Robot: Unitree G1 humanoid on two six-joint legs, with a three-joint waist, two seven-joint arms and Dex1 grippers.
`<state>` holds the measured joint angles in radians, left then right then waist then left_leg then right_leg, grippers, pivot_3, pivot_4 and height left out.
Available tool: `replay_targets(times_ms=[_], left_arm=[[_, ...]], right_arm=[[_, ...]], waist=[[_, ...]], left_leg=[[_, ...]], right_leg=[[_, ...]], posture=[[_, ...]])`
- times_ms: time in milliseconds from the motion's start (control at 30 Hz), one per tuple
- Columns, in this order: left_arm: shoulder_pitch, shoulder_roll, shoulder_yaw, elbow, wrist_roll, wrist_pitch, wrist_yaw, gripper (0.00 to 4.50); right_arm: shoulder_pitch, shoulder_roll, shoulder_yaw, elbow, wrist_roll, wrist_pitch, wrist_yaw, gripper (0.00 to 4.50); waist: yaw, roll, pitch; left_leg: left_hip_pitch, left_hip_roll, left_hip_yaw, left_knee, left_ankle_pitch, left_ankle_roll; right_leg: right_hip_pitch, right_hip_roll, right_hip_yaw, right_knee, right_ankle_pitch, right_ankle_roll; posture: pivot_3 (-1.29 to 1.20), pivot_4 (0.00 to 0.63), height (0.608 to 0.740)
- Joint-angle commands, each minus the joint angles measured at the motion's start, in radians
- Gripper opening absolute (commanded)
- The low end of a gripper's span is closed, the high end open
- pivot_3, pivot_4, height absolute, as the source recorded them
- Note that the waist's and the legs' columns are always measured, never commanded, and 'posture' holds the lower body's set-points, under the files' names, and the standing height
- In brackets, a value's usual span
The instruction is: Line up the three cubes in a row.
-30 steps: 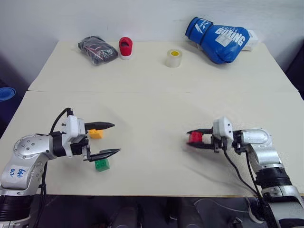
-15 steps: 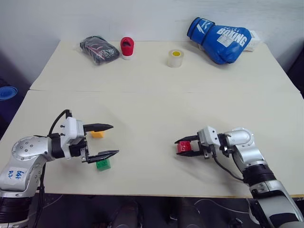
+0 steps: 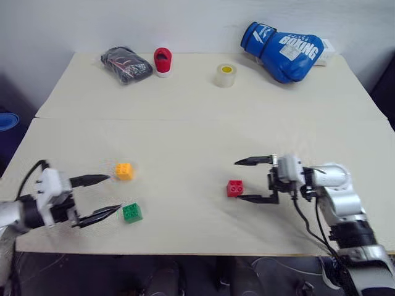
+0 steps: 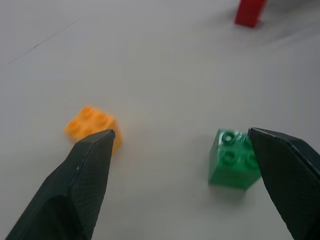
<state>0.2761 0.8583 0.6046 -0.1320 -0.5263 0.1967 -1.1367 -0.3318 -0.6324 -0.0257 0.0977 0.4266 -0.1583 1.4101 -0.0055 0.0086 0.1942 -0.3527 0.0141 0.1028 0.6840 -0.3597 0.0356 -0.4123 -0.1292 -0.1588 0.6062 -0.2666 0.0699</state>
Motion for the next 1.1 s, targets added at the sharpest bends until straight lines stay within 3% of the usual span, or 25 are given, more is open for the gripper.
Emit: replay_targets(times_ms=[33, 200, 400, 567, 833, 933, 1100], left_arm=[[0.096, -0.003, 0.121, 0.118, 0.032, -0.066, -0.033, 4.5], [0.164, -0.01, 0.139, 0.221, 0.031, -0.068, -0.054, 4.5], [0.147, -0.067, 0.046, 0.002, -0.02, -0.017, -0.018, 4.5], [0.046, -0.096, -0.171, -0.141, 0.028, -0.005, 0.02, 4.5], [-0.097, -0.138, -0.353, -0.042, 0.124, -0.054, 0.059, 4.5], [-0.12, -0.13, -0.379, 0.003, 0.147, -0.084, 0.052, 3.87], [-0.141, -0.115, -0.383, 0.036, 0.141, -0.099, 0.033, 2.22]], right_arm=[[0.109, -0.002, -0.098, -0.099, 0.161, -0.028, 0.07, 4.46], [0.224, -0.037, -0.123, -0.119, 0.203, -0.027, 0.15, 4.46], [0.26, -0.05, -0.158, -0.127, 0.216, -0.038, 0.121, 4.46], [0.26, -0.048, -0.158, -0.146, 0.207, -0.032, 0.103, 4.46], [0.321, -0.052, -0.167, -0.196, 0.192, -0.037, 0.067, 4.46], [0.341, -0.057, -0.185, -0.215, 0.193, -0.037, 0.045, 4.5], [0.38, -0.062, -0.215, -0.236, 0.19, -0.047, 0.024, 4.5]], waist=[[0.005, 0.0, 0.0], [0.007, 0.0, 0.0], [0.007, -0.001, 0.0], [0.007, 0.0, 0.0], [0.005, 0.0, 0.0], [0.006, 0.0, 0.0], [0.008, 0.0, 0.0]], left_leg=[[0.0, 0.0, 0.0, 0.0, 0.0, 0.0], [0.0, 0.0, 0.0, 0.0, -0.003, 0.002], [0.001, 0.0, 0.0, 0.0, -0.004, 0.001], [0.001, 0.0, 0.0, 0.0, -0.004, 0.0], [0.001, 0.0, 0.001, 0.0, -0.003, 0.0], [0.001, 0.0, 0.001, 0.0, -0.003, 0.001], [0.001, 0.0, 0.001, 0.0, -0.003, 0.001]], right_leg=[[0.0, 0.0, 0.0, 0.0, 0.0, 0.0], [0.0, -0.002, 0.0, -0.003, 0.0, 0.0], [0.0, -0.003, 0.001, -0.003, 0.0, 0.0], [0.0, -0.003, 0.001, -0.003, 0.0, 0.0], [0.0, -0.001, 0.001, 0.001, 0.0, 0.0], [0.0, -0.001, 0.001, 0.001, 0.0, 0.0], [0.0, -0.001, 0.001, 0.0, 0.0, 0.0]], posture=[[0.0, 0.15, 0.74], [0.0, 0.15, 0.74], [0.0, 0.15, 0.74], [0.0, 0.15, 0.74], [0.0, 0.15, 0.74], [0.0, 0.15, 0.74], [0.0, 0.15, 0.74]])
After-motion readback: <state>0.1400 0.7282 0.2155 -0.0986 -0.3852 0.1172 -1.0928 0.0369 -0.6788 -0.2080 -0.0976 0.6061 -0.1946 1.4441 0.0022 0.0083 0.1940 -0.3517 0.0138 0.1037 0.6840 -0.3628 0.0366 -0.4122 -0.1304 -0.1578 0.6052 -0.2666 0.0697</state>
